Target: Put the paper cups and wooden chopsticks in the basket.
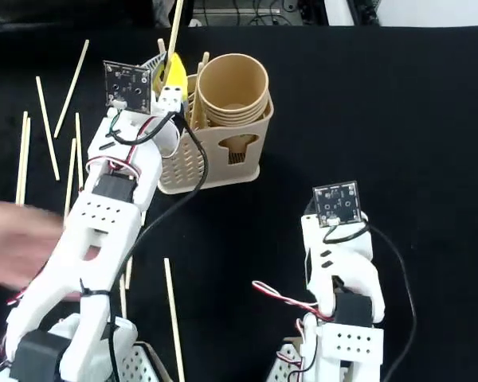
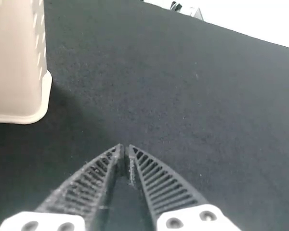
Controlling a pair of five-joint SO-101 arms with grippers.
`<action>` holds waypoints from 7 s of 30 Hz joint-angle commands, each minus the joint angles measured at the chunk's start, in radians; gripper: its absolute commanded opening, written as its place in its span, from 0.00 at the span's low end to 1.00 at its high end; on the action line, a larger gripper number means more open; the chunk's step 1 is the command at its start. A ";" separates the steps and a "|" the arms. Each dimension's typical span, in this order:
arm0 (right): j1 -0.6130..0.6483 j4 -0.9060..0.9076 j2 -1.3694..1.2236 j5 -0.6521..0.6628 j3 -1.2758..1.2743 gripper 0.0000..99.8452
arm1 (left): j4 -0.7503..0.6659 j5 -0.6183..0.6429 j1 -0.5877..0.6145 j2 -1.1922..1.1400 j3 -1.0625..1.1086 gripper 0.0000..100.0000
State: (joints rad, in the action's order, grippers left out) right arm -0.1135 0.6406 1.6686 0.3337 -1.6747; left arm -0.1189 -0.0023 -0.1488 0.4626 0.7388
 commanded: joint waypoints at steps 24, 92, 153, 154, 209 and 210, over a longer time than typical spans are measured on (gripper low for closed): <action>0.009 -0.015 0.010 0.011 0.005 0.01 | -0.020 0.193 0.018 0.310 -0.024 0.03; 0.012 -0.034 0.010 0.034 -0.005 0.01 | 1.306 -0.175 0.593 -0.812 -0.812 0.27; 0.011 -0.034 0.010 0.037 -0.007 0.01 | 1.599 -0.264 0.417 -0.858 -1.079 0.25; 0.011 -0.034 0.010 0.037 -0.007 0.01 | 1.573 -0.264 0.417 -0.898 -1.073 0.25; 0.012 -0.032 0.010 0.037 -0.007 0.01 | 0.562 0.044 0.196 0.631 -0.202 0.03; 0.012 -0.032 0.010 0.037 -0.007 0.01 | 0.514 0.044 0.179 0.654 -0.197 0.03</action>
State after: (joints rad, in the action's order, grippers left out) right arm -0.1135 0.6252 1.6686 0.3629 -1.6855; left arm 0.5485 0.0284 0.0982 0.9981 0.5317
